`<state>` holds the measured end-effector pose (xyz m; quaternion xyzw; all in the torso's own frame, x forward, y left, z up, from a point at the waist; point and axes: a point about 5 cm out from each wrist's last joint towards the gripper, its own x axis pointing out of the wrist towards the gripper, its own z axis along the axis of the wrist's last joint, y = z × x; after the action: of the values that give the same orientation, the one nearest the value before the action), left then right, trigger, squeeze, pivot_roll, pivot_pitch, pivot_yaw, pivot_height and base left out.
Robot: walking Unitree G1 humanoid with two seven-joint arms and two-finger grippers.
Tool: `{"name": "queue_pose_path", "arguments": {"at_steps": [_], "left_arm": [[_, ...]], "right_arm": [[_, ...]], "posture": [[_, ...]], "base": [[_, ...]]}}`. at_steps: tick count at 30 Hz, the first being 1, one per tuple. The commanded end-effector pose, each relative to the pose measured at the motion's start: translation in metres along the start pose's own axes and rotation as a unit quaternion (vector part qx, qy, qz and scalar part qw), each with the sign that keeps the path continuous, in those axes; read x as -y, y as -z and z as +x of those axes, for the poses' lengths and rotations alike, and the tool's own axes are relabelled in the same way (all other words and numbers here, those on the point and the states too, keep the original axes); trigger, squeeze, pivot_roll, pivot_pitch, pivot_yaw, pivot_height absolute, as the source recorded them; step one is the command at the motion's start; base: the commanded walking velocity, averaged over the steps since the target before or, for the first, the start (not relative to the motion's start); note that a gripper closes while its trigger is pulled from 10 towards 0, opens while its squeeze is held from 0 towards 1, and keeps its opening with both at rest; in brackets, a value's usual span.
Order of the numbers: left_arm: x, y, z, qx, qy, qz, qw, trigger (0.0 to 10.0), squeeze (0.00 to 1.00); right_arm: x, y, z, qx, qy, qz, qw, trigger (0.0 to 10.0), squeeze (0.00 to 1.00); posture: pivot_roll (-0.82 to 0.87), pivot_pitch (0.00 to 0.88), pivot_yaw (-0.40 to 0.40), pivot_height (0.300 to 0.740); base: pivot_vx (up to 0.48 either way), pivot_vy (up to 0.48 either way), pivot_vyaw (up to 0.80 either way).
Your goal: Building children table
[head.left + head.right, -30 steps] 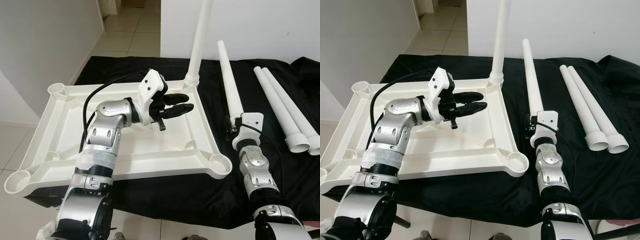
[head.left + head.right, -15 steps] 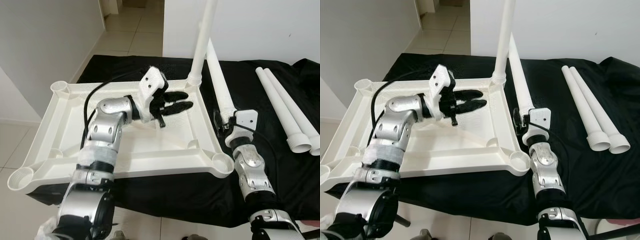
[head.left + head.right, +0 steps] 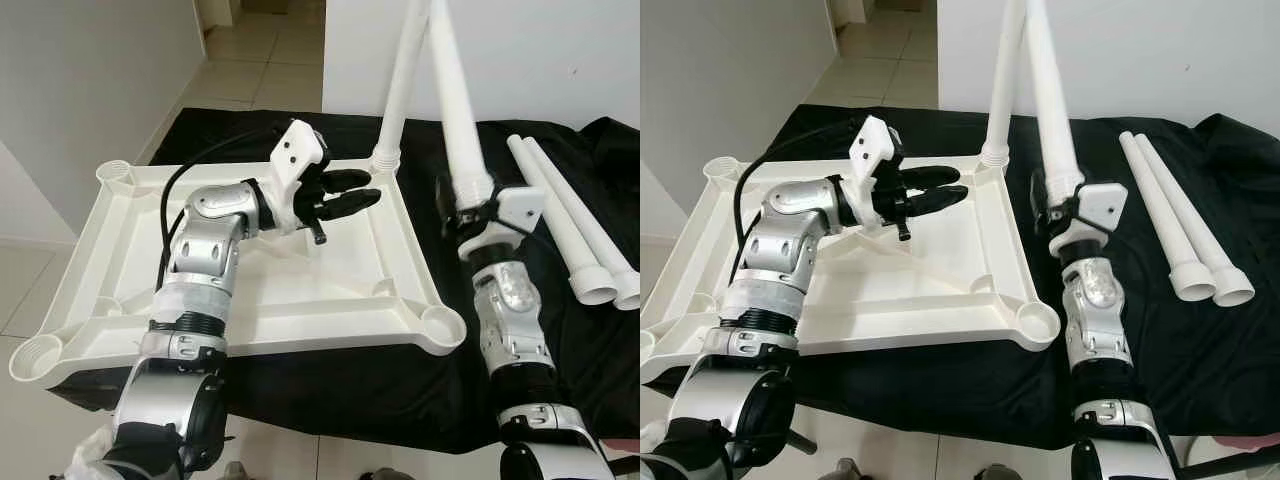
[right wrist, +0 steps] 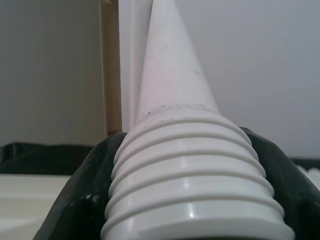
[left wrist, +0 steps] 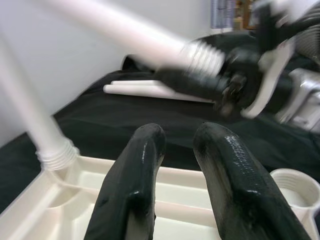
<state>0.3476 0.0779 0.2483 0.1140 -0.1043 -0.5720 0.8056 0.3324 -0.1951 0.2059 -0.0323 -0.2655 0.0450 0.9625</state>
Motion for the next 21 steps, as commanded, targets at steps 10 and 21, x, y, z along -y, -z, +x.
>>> {"name": "queue_pose_path", "arguments": {"at_steps": [10,21], "left_arm": [[-0.035,-0.012,-0.009,0.014,-0.202,-0.026,0.979,10.0,0.0],[-0.041,-0.022,-0.014,0.048,-0.196,-0.059,0.978,10.0,0.0]], "right_arm": [[-0.002,-0.064,0.024,0.144,-0.002,-0.042,0.989,10.0,0.0],[-0.014,-0.094,0.027,0.205,-0.03,-0.044,0.977,10.0,0.0]], "posture": [[-0.08,0.0,0.032,0.74],[-0.08,0.0,0.038,0.74]], "base": [[0.0,0.0,0.0],[0.0,0.0,0.0]]}}
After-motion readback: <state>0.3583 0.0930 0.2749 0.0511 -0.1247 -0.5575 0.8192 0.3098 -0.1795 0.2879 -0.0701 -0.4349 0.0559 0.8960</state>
